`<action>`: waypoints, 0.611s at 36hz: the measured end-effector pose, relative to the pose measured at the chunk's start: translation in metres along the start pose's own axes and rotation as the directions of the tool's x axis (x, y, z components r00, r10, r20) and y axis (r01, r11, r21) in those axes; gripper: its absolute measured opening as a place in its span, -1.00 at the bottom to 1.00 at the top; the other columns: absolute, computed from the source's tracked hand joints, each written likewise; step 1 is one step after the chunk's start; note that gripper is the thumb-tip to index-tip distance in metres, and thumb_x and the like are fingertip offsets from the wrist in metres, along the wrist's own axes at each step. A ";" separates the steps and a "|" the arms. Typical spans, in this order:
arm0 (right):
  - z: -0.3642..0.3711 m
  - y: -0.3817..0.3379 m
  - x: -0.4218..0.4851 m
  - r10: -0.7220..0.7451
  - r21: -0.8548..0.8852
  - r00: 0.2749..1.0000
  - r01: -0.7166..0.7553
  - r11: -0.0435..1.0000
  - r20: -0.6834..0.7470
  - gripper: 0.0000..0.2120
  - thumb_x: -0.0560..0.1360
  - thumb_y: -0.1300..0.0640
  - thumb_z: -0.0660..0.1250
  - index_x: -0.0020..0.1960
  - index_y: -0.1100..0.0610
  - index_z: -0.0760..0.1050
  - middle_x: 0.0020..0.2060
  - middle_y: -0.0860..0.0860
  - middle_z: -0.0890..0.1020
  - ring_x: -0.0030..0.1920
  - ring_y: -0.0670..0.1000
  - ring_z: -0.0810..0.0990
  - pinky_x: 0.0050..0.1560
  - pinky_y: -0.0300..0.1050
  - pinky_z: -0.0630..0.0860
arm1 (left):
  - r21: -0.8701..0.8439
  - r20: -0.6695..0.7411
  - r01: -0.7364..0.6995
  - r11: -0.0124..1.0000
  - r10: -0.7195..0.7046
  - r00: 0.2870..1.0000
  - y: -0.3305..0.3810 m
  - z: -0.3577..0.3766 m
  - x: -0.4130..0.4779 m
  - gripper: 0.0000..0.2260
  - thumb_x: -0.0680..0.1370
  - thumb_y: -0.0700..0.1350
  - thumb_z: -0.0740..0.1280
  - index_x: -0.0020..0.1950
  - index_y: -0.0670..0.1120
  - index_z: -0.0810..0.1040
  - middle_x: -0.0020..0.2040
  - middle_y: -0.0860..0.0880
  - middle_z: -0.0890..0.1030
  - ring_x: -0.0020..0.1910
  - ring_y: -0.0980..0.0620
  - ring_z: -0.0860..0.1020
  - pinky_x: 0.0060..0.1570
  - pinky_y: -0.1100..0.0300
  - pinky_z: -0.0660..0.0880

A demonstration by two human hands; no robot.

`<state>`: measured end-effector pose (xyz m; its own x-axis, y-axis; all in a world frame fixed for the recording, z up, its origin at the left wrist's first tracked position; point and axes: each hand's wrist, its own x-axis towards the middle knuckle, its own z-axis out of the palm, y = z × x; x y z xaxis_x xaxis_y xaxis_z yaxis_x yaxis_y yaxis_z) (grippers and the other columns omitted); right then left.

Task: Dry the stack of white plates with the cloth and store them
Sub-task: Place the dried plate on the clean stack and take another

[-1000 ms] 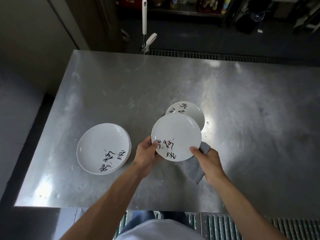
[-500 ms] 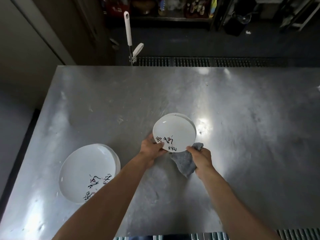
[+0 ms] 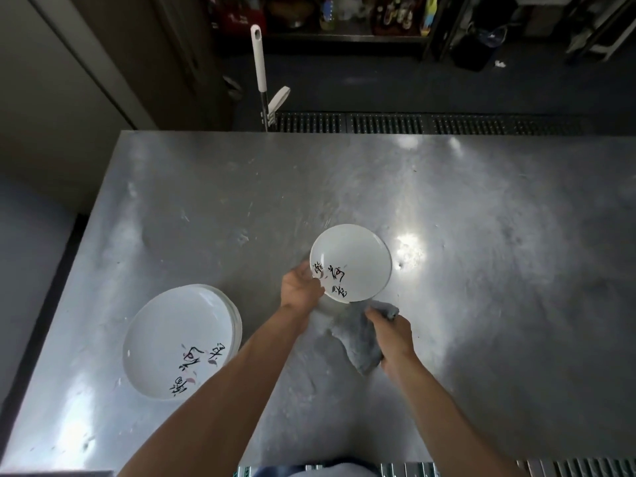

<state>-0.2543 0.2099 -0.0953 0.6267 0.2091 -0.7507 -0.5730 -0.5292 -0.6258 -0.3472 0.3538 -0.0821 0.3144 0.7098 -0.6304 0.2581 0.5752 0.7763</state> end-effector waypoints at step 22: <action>0.157 -0.004 -0.089 -0.310 -0.284 0.856 0.445 0.849 0.413 -0.86 0.55 0.09 0.34 -0.11 0.15 0.58 -0.36 -0.01 0.57 -0.34 -0.03 0.51 -0.29 -0.15 0.45 | 0.380 -0.485 -0.031 0.924 0.227 0.844 0.010 -0.254 -0.115 -0.67 0.59 -0.28 0.30 0.34 -0.10 0.60 0.06 -0.02 0.62 -0.01 -0.10 0.65 0.11 0.01 0.59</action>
<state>-0.3908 0.3227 -0.0593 0.4959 0.6833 -0.5359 -0.0572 -0.5901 -0.8053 -0.6130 0.3813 -0.0014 -0.1188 0.9274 -0.3547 0.5762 0.3553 0.7361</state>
